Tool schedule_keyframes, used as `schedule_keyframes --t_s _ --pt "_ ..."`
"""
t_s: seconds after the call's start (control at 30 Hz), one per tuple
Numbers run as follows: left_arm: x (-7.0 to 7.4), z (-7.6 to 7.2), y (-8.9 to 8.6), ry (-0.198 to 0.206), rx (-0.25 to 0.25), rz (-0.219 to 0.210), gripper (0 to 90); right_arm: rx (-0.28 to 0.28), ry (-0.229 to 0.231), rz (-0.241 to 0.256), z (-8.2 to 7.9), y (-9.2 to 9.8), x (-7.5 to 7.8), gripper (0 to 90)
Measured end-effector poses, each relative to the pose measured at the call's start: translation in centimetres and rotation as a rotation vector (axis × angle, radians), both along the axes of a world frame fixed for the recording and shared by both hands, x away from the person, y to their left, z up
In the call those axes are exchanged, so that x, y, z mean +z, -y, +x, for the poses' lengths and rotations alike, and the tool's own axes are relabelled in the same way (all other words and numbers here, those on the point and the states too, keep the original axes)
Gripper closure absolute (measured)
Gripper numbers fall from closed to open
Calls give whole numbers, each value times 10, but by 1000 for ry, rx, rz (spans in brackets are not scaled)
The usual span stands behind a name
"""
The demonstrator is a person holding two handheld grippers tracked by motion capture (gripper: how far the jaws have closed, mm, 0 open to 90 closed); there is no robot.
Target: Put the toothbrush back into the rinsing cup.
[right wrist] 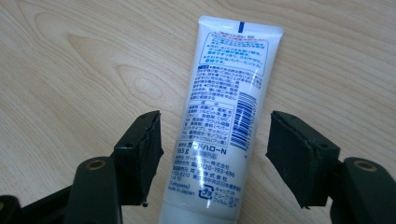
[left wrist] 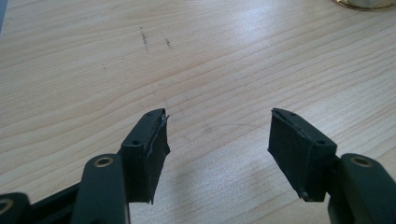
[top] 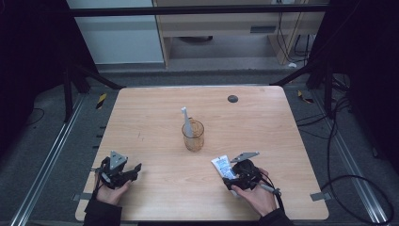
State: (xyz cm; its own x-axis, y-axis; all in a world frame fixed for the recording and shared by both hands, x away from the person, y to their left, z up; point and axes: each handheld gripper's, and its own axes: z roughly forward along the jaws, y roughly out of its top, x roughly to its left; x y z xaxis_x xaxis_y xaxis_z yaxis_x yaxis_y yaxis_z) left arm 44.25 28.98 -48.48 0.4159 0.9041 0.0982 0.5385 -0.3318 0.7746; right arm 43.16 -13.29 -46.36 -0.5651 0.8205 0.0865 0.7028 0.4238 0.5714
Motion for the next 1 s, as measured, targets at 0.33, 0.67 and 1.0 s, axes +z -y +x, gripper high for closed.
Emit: schedule_keyframes --t_s 0.33,0.67,1.0 --pt "0 0 0 -4 -2 0 369 0 -26 -31 5 -6 -8 346" --pt "-1 1 0 -11 -4 -2 369 -7 -57 -50 10 -7 -13 372" --pt "-1 2 0 -20 -4 -5 369 -9 -102 -65 16 -9 -14 387"
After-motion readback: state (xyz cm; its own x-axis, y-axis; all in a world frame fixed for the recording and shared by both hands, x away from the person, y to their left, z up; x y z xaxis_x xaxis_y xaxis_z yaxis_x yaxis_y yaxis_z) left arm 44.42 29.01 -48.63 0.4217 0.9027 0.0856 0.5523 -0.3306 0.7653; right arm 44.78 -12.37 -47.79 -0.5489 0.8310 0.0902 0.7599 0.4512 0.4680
